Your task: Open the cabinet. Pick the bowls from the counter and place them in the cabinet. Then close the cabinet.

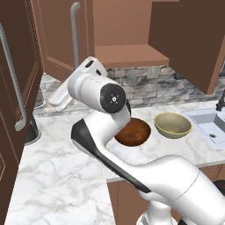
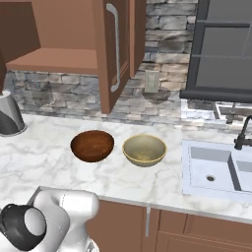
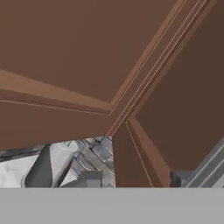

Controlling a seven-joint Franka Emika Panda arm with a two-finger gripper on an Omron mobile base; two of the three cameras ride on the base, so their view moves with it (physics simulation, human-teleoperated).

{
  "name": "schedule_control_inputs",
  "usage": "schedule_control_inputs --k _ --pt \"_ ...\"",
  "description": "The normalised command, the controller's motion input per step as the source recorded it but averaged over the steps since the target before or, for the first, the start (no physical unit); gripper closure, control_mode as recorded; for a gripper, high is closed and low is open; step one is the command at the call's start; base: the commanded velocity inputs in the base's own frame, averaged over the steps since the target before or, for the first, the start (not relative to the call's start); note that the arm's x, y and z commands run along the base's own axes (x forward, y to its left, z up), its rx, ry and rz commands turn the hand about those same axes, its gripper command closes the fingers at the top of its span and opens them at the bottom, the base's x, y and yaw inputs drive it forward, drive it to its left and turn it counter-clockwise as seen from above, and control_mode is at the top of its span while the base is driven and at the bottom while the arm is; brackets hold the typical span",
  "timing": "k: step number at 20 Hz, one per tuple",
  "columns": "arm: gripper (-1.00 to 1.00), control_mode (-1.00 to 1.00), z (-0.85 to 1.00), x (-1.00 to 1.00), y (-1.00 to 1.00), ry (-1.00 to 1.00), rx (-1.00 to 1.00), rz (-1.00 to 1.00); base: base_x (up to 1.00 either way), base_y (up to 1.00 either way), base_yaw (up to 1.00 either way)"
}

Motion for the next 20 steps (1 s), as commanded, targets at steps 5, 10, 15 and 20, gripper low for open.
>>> schedule_control_inputs --k 5,10,15,20 --pt "-1.0 -1.0 0.54 -0.67 -0.74 0.15 0.06 0.0 0.0 0.0 0.0" --pt "-1.0 -1.0 0.57 -1.0 -0.66 0.04 0.04 0.0 0.0 0.0 0.0" --pt "-1.0 -1.0 0.62 -1.0 -0.85 -0.04 0.07 -0.05 0.0 0.0 0.0" --pt "-1.0 -1.0 0.92 -1.0 -0.98 -0.27 0.02 -0.11 0.0 0.0 0.0"
